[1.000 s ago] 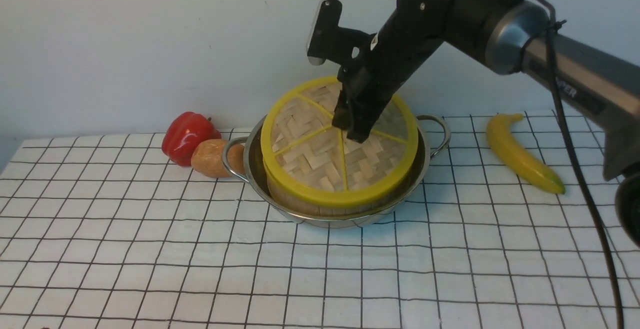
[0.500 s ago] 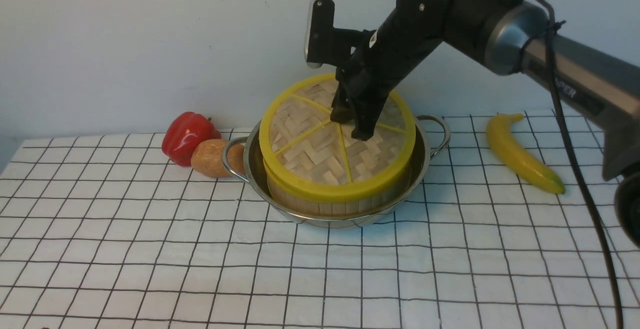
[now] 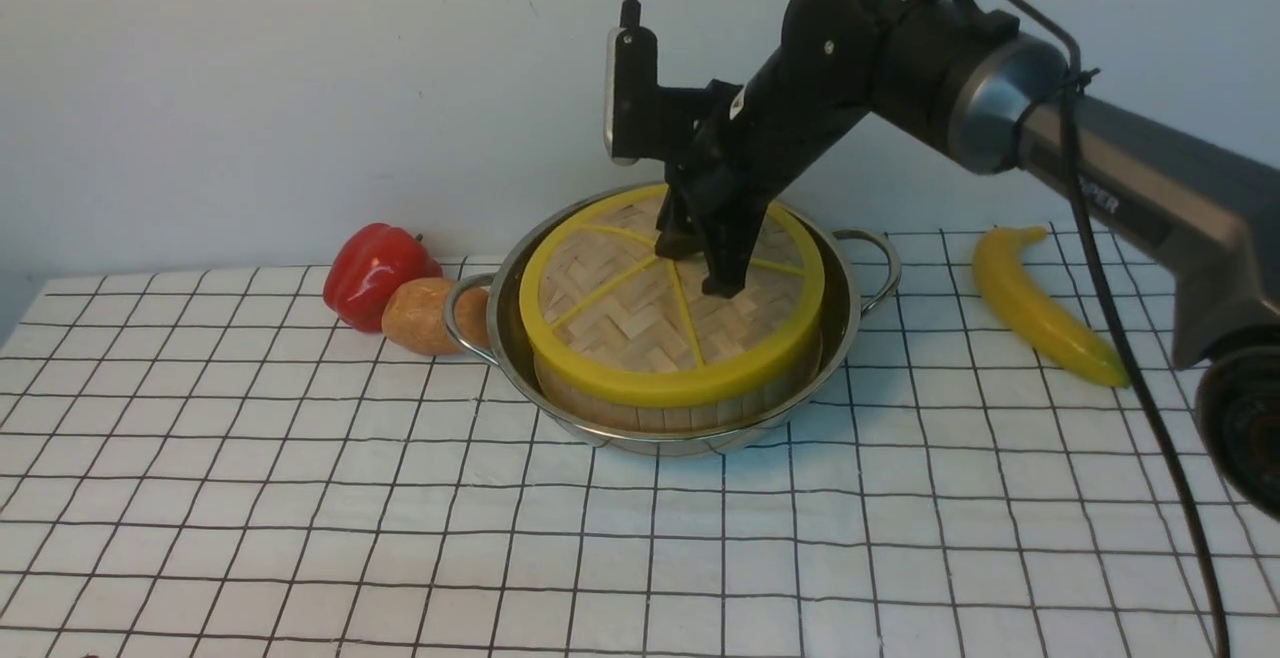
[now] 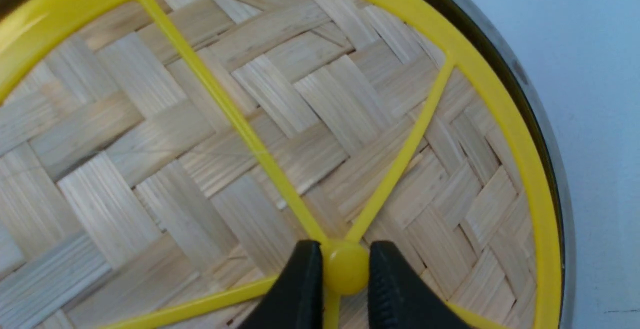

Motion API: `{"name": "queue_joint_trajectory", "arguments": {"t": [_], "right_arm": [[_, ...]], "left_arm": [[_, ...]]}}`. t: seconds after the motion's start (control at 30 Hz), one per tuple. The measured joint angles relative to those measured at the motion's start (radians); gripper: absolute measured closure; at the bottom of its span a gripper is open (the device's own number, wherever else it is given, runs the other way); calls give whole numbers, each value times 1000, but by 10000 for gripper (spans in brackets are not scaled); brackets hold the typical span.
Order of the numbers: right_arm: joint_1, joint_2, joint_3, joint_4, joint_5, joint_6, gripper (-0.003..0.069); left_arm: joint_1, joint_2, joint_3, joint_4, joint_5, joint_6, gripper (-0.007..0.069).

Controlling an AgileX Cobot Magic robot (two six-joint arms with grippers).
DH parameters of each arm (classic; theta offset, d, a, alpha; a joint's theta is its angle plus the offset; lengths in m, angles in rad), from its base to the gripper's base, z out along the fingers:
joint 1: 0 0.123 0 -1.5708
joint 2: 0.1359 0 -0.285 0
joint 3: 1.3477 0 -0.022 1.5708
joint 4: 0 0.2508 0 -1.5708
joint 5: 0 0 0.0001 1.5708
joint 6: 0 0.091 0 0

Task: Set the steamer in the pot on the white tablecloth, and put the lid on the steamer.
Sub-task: 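Place the bamboo steamer lid onto the steamer basket in the pot with the right gripper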

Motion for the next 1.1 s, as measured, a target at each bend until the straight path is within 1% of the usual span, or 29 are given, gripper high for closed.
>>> {"name": "queue_joint_trajectory", "arguments": {"t": [0.37, 0.6, 0.77, 0.97, 1.1], "right_arm": [[0, 0, 0, -16, 2, -22, 531], [-18, -15, 0, -14, 18, -22, 531], [-35, -21, 0, 16, 16, -47, 534], [-35, -21, 0, 100, 11, -85, 538], [-35, -21, 0, 104, 24, -85, 538]], "left_arm": [[0, 0, 0, 0, 0, 0, 382], [0, 0, 0, 0, 0, 0, 382], [0, 0, 0, 0, 0, 0, 382], [0, 0, 0, 0, 0, 0, 382], [0, 0, 0, 0, 0, 0, 382]]}}
